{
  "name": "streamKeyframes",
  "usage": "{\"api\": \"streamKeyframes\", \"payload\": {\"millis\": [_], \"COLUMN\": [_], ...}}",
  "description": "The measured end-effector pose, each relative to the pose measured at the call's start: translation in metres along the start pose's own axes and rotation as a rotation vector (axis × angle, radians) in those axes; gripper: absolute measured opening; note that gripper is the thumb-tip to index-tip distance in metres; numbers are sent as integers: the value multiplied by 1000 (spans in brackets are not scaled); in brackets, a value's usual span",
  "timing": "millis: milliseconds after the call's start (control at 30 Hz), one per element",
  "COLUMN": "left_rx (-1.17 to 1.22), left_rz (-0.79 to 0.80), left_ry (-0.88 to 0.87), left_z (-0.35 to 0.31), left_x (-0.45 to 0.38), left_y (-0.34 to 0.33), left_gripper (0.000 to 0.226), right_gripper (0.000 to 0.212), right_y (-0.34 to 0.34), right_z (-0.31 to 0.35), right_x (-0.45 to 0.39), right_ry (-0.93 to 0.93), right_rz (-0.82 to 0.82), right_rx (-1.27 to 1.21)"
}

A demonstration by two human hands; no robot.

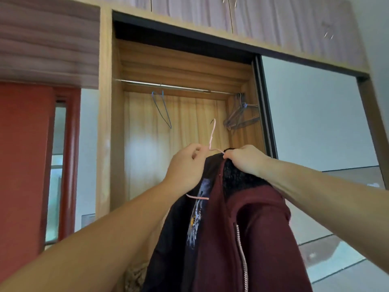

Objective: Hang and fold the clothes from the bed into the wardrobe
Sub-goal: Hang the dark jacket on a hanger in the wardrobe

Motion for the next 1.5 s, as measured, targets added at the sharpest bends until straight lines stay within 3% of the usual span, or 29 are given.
{"api": "streamKeyframes", "payload": {"millis": [67,167,233,333,500,667,800,1133,1300,1500], "left_rx": [93,83,56,223,47,-175,-346,-679,-861,-926], "left_rz": [-25,-15,-42,-81,-160,-214,-198,-288,-334,-249], "left_ry": [-24,-61,-65,-38,-87,-161,-244,-429,-455,-451], "left_z": [-19,-35,-37,-38,-32,9,48,107,141,193], "left_x": [15,38,46,54,46,-7,-62,-206,-252,-283], "left_y": [5,1,-3,-3,-25,-47,-62,-52,-59,-93], "left_gripper": [30,30,46,66,115,113,109,108,111,105], "right_gripper": [22,28,37,33,35,35,23,38,23,24], "right_y": [5,15,18,23,30,35,29,31,13,-25], "right_z": [21,56,75,99,117,113,112,139,140,117], "right_x": [-15,-29,-35,-48,-71,-113,-159,-267,-315,-390], "right_ry": [42,126,164,225,279,328,397,441,504,567], "right_rz": [-27,-57,-69,-123,-242,-349,-418,-684,-666,-562], "right_rx": [23,55,-11,5,-76,-76,-3,35,64,219]}}
Point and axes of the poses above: each hand's wrist, its own x-axis away from the middle knuckle, its own y-axis out of the back of the hand, z = x × y, the point moved 8 cm from there along -x, towards the middle knuckle
